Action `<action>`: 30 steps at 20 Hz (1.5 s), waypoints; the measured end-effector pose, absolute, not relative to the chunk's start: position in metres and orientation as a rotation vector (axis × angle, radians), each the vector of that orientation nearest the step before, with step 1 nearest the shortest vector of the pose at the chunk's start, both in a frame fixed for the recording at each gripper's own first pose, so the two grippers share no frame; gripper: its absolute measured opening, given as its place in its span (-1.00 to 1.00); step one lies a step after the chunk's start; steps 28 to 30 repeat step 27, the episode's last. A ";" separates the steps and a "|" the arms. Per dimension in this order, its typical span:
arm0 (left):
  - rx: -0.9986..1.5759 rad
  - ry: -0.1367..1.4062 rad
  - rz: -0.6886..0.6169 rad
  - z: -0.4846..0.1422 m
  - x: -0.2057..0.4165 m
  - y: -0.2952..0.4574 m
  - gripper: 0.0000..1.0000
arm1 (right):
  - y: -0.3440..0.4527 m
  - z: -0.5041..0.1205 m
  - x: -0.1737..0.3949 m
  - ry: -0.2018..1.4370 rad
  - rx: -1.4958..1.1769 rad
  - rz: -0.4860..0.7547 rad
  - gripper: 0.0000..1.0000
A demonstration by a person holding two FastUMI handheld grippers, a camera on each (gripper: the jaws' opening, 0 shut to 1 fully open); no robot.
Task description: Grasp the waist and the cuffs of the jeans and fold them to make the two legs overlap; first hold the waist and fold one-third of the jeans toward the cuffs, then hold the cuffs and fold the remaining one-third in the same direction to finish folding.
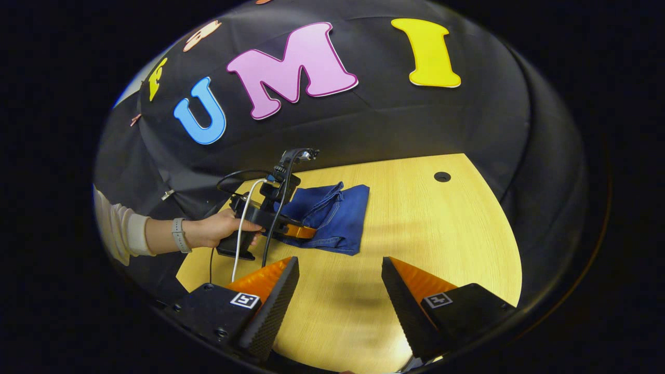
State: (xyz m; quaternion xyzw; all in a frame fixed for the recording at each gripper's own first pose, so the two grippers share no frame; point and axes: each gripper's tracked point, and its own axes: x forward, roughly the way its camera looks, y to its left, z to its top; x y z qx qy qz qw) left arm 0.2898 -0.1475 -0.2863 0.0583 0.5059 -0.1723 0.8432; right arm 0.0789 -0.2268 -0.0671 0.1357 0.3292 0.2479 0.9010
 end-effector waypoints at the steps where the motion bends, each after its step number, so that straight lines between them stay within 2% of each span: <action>1: 0.114 1.049 -0.363 -0.279 0.289 -0.152 -0.17 | -0.226 -0.068 0.084 0.678 0.287 0.525 0.96; 4: 0.068 0.915 -0.380 -0.228 0.280 -0.161 0.86 | -0.228 -0.065 0.105 0.642 0.276 0.534 0.96; 9: 0.051 0.559 -0.330 -0.090 0.232 -0.140 0.87 | -0.231 -0.020 0.115 0.498 0.256 0.487 0.96; 14: -0.078 0.335 -0.265 -0.003 0.107 -0.106 0.87 | -0.237 0.051 0.075 0.299 0.173 0.415 0.95; 19: -0.063 0.228 -0.133 0.037 -0.027 -0.032 0.87 | -0.232 0.124 -0.010 0.183 0.189 0.348 0.95; 24: -0.107 0.091 -0.025 0.081 -0.081 -0.002 0.87 | -0.245 0.193 -0.075 0.039 0.210 0.263 0.94; 30: -0.093 0.062 0.008 0.093 -0.093 0.006 0.87 | -0.251 0.215 -0.088 -0.018 0.186 0.249 0.94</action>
